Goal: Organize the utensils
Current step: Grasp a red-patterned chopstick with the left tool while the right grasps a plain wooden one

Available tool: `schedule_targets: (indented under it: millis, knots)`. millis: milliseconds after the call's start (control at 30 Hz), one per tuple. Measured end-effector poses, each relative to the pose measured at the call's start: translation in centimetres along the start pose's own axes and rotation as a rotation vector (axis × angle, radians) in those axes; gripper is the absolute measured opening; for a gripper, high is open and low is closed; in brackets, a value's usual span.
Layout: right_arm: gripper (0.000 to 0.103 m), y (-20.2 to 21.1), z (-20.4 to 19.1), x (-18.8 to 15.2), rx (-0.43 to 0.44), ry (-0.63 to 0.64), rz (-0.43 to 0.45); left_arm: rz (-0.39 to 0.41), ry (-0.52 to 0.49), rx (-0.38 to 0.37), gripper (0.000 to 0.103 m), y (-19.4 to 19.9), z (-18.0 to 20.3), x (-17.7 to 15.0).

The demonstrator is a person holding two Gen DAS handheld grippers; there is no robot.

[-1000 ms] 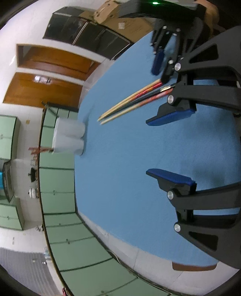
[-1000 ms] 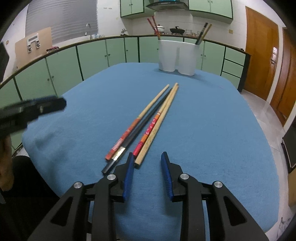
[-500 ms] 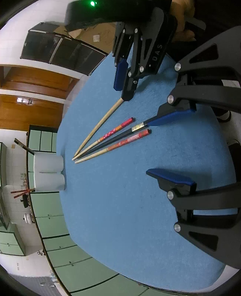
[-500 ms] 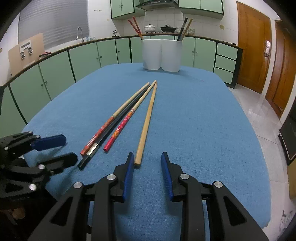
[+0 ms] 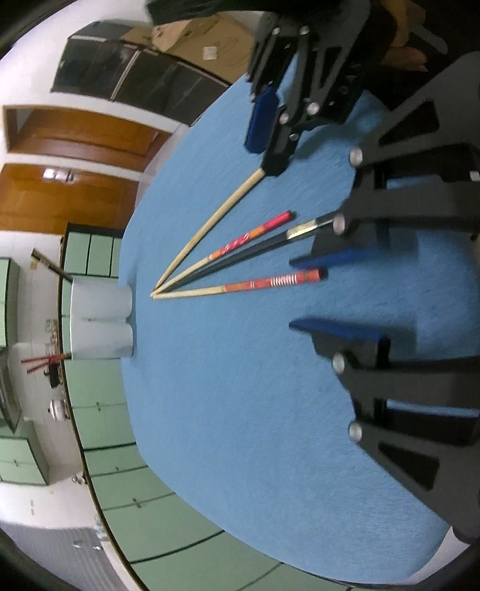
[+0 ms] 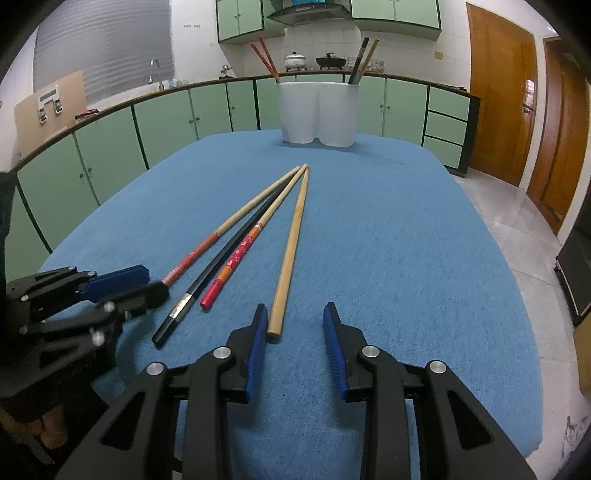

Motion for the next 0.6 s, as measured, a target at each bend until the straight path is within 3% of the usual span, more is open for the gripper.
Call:
schedule_targets:
  millis: [67,133,267,433,600]
  knots:
    - [0.031,-0.1,-0.2,0.1,-0.013,-0.001,0.008,0.007,0.014,0.005,0.009,-0.1,-0.3,0.2]
    - [0.028,-0.1,-0.3,0.1,-0.031,0.0,0.016,0.016,0.032,0.02,0.006,-0.1,-0.7,0.4]
    - [0.007,-0.1,-0.5,0.2,-0.101,-0.002,0.043,0.032,0.075,0.073,0.005,0.0,-1.8,0.3]
    - [0.007,0.1,1.3,-0.1,-0.156,-0.069,0.05,0.039,0.134,0.121,0.005,0.5,-3.5,0.1]
    - [0.008,0.4,1.7,-0.5,-0.126,-0.085,0.04,0.033,0.141,0.126,0.008,0.6,-4.0,0.1]
Point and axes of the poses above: each gripper's, at about its wrist camera, not at the fingertips, and y roughly against the way its jaws point, z to its right, x to its top, the point moved 8 cm from there along -y, roughly the way its jaws point, and after that the axes turned 9 degrees about -z, right-handed, at the moved point
